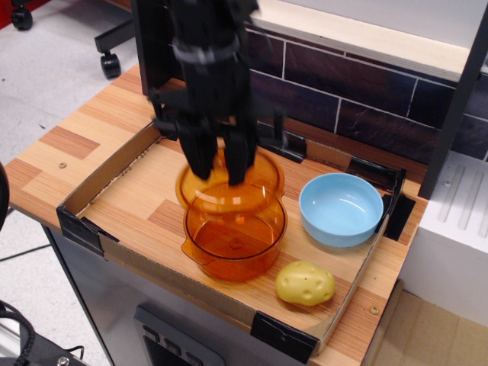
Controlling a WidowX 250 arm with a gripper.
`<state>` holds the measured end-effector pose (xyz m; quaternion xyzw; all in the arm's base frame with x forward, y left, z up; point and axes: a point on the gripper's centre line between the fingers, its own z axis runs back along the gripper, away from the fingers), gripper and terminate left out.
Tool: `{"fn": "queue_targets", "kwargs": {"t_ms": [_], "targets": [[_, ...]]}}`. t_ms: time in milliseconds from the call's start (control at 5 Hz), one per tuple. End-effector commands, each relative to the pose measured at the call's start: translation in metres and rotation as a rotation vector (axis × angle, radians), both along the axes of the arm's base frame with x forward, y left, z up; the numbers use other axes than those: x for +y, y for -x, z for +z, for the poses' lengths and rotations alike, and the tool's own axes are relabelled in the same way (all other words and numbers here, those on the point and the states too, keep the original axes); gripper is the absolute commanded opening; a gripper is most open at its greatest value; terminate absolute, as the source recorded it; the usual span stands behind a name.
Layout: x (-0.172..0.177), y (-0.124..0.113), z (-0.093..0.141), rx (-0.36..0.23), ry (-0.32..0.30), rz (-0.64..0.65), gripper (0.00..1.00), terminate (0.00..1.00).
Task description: Take lid off pot
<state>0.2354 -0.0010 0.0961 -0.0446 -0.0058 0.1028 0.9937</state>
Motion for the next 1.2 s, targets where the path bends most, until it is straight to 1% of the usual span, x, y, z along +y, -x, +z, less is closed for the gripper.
{"fn": "queue_targets", "kwargs": {"t_ms": [0, 400, 600, 800, 1000], "targets": [[0.045, -0.031, 0.022, -0.067, -0.018, 0.136, 0.0, 0.0], [0.083, -0.057, -0.007, -0.028, -0.09, 0.249, 0.0, 0.0], [0.093, -0.069, -0.022, -0.012, -0.114, 0.279, 0.0, 0.0], [0.098, -0.077, -0.039, 0.016, -0.131, 0.291, 0.0, 0.0], [0.096, -0.077, -0.053, 0.023, -0.173, 0.258, 1.0, 0.0]]}}
